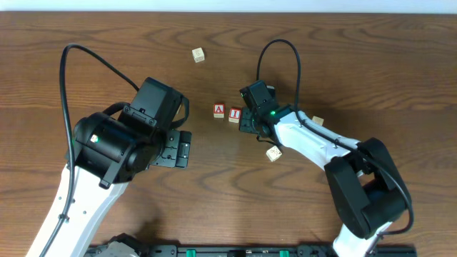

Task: Spell out Ai2
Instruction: 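Carry the 2 block and lower it right of the I block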

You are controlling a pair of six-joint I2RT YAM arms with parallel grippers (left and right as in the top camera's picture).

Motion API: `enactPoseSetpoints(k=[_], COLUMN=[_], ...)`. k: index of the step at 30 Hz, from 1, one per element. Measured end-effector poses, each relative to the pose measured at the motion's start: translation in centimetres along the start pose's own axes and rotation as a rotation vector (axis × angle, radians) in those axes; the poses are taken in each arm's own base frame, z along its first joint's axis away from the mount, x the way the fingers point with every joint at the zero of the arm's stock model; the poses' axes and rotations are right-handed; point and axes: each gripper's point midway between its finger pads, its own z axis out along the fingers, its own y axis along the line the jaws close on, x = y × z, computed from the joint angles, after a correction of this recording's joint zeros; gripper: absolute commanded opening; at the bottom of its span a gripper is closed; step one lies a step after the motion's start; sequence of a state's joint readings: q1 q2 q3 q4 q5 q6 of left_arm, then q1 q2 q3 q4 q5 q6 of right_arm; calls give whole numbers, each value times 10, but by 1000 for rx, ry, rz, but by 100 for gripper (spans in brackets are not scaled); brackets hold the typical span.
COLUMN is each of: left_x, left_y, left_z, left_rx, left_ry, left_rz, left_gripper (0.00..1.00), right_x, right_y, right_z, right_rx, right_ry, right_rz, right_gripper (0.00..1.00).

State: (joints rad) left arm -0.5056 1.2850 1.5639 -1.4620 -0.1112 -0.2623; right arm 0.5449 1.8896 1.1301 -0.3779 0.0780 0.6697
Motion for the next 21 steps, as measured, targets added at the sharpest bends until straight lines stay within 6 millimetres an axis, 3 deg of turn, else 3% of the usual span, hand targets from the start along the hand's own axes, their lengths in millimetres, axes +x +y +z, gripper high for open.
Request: enactPoseSetpoints(k=[11, 17, 21], left_x=[0, 0, 0], left_y=[0, 0, 0], left_z=[0, 0, 0], left_rx=[0, 0, 0], left_ry=[0, 0, 0], left_rz=[0, 0, 0], left_gripper=[95, 95, 95], right_x=[-12, -26, -19], right_y=[-3, -20, -36], right_z=[-4, -34, -47], right_rx=[6, 59, 123], right_ry=[-25, -48, -14], right_rz=[1, 6, 10], right_gripper=[45, 31, 29])
